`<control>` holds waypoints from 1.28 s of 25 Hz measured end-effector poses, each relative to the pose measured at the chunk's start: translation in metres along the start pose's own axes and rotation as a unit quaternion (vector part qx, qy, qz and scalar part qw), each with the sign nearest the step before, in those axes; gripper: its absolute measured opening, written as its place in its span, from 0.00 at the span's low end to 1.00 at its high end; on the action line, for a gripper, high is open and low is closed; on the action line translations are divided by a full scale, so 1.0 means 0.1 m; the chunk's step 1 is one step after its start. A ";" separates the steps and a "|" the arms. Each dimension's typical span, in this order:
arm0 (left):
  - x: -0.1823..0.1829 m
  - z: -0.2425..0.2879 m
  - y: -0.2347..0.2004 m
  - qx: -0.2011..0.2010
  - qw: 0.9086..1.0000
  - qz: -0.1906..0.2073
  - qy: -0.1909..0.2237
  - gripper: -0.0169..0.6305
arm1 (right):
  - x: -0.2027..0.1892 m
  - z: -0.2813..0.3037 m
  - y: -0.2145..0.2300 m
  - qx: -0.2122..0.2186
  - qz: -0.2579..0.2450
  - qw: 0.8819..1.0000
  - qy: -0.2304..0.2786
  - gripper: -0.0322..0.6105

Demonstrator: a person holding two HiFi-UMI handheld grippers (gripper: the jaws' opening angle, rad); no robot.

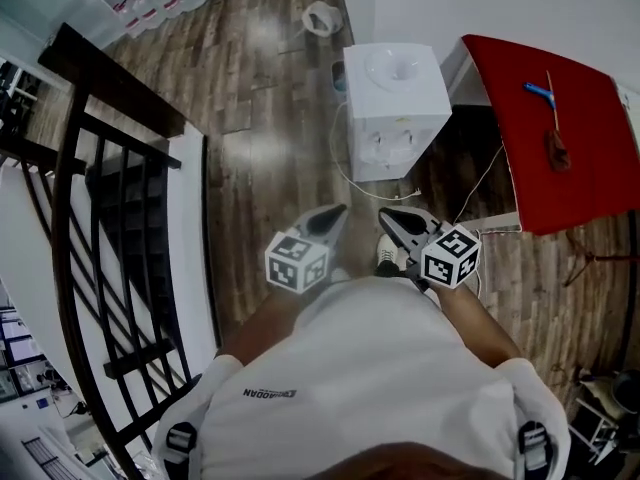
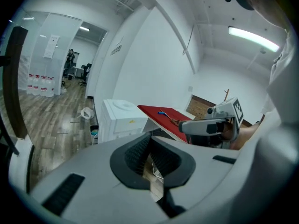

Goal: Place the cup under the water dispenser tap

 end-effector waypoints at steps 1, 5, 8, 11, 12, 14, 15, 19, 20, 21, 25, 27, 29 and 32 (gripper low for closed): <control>-0.06 -0.03 0.02 -0.008 1.000 0.002 -0.005 0.02 | -0.07 -0.04 -0.05 -0.012 0.005 1.000 -0.002 0.08; -0.22 -0.04 0.12 -0.040 0.999 0.011 -0.023 0.02 | -0.26 -0.24 -0.16 -0.059 0.016 0.998 -0.002 0.08; -0.24 -0.01 0.21 -0.056 0.998 0.014 -0.024 0.02 | -0.33 -0.36 -0.16 -0.085 0.027 0.996 -0.003 0.08; -0.21 -0.02 0.32 -0.067 0.997 0.024 -0.021 0.02 | -0.38 -0.41 -0.13 -0.099 0.033 0.995 -0.007 0.08; -0.21 -0.03 0.35 -0.069 0.997 0.029 -0.021 0.02 | -0.37 -0.42 -0.11 -0.100 0.031 0.994 -0.008 0.08; -0.20 -0.02 0.40 -0.071 0.997 0.038 -0.023 0.02 | -0.34 -0.43 -0.09 -0.098 0.023 0.995 -0.010 0.08; -0.20 -0.02 0.42 -0.070 0.996 0.041 -0.023 0.02 | -0.32 -0.43 -0.09 -0.095 0.018 0.995 -0.012 0.08; -0.19 0.04 0.42 -0.050 0.999 0.019 -0.004 0.02 | -0.28 -0.50 -0.04 -0.082 -0.006 0.996 -0.030 0.08; -0.18 0.06 0.42 -0.042 0.999 0.006 0.003 0.02 | -0.28 -0.55 -0.02 -0.079 -0.010 0.996 -0.034 0.08; -0.19 0.08 0.43 -0.035 0.999 -0.005 0.007 0.02 | -0.28 -0.60 0.00 -0.076 -0.013 0.996 -0.038 0.08; -0.18 0.22 0.53 -0.018 1.000 -0.009 0.010 0.02 | -0.29 -0.79 0.16 -0.067 -0.021 0.997 -0.044 0.08; -0.17 0.28 0.60 -0.011 1.000 0.000 0.009 0.02 | -0.30 -0.86 0.24 -0.059 -0.021 0.997 -0.042 0.08; -0.20 0.30 0.68 -0.001 1.000 0.001 0.008 0.02 | -0.33 -0.93 0.29 -0.051 -0.021 0.998 -0.042 0.08; -0.27 0.32 0.78 0.015 1.000 -0.001 -0.004 0.02 | -0.34 -1.00 0.34 -0.041 -0.022 0.998 -0.038 0.08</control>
Point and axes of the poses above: the fingertips, and each gripper's own axes: z forward along the fingers, y to its right, x out of its top, the point moved 1 cm from there along -z, backward along the fingers, and after that the axes turned 6 degrees about -z, right-handed, at the moved point
